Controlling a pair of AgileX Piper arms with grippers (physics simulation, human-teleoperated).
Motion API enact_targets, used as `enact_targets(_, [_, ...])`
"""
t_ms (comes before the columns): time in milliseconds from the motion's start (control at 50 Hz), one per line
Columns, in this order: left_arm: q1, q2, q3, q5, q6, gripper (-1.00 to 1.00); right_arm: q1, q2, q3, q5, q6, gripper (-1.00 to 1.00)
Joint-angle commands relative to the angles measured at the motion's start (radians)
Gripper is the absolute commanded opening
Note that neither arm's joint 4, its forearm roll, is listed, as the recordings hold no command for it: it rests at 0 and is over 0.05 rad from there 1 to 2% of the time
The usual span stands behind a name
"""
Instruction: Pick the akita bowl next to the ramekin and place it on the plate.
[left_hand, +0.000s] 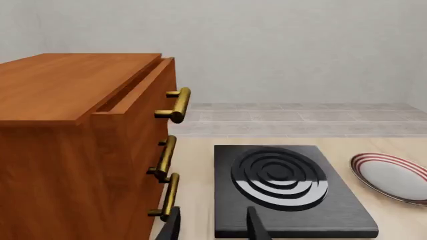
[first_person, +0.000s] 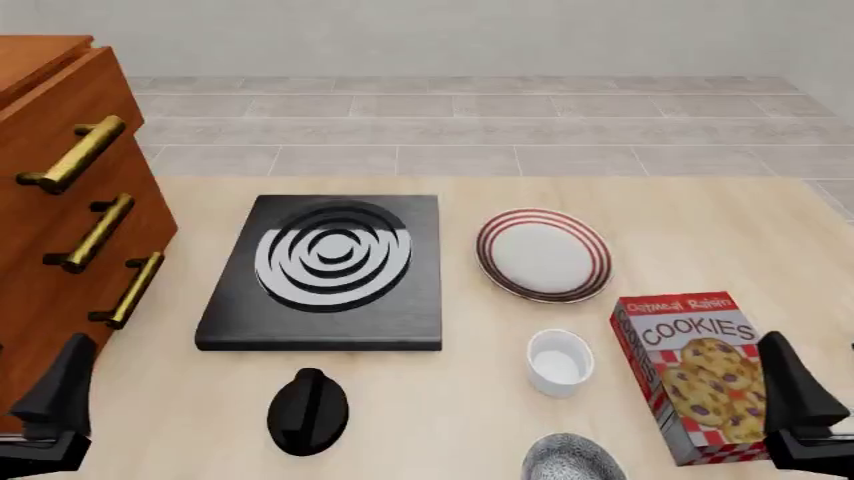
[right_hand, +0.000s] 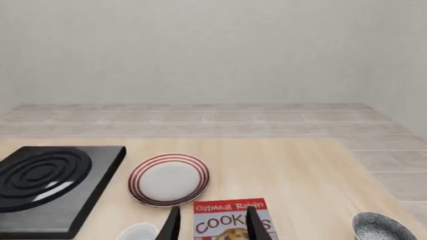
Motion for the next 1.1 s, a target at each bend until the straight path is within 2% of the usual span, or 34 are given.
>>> enact_targets(20, [0.0, 0.0, 0.0, 0.0, 0.0, 1.0, 0.007, -0.006, -0.004, 0.005, 0.002, 1.0])
enact_targets(220, [0.0, 0.0, 0.0, 0.0, 0.0, 1.0, 0.011, -0.006, -0.014, 0.014, 0.002, 1.0])
enact_targets(320, [0.0, 0.0, 0.0, 0.0, 0.0, 1.0, 0.017, -0.002, -0.044, 0.03, -0.024, 1.0])
enact_targets(580, [0.0, 0.0, 0.0, 0.0, 0.0, 1.0, 0.08, 0.07, -0.194, 0.098, -0.014, 1.0])
enact_targets(720, [0.0, 0.0, 0.0, 0.0, 0.0, 1.0, 0.113, 0.062, -0.291, 0.185, -0.032, 1.0])
enact_targets(820, [0.0, 0.0, 0.0, 0.0, 0.0, 1.0, 0.136, 0.118, -0.323, 0.2, -0.046, 1.0])
enact_targets(840, [0.0, 0.0, 0.0, 0.0, 0.0, 1.0, 0.15, 0.127, -0.333, 0.204, -0.022, 1.0])
enact_targets(880, [0.0, 0.0, 0.0, 0.0, 0.0, 1.0, 0.159, 0.132, -0.35, 0.221, -0.045, 1.0])
enact_targets(900, [0.0, 0.0, 0.0, 0.0, 0.0, 1.0, 0.168, 0.14, -0.358, 0.224, -0.039, 1.0])
enact_targets(1020, [0.0, 0.0, 0.0, 0.0, 0.0, 1.0, 0.174, 0.169, -0.398, 0.254, -0.044, 1.0])
enact_targets(1060, [0.0, 0.0, 0.0, 0.0, 0.0, 1.0, 0.172, 0.186, -0.42, 0.271, -0.029, 1.0])
enact_targets(1080, [0.0, 0.0, 0.0, 0.0, 0.0, 1.0, 0.139, 0.218, -0.422, 0.278, -0.03, 1.0])
enact_targets(1100, [0.0, 0.0, 0.0, 0.0, 0.0, 1.0, 0.154, 0.212, -0.448, 0.301, -0.013, 1.0])
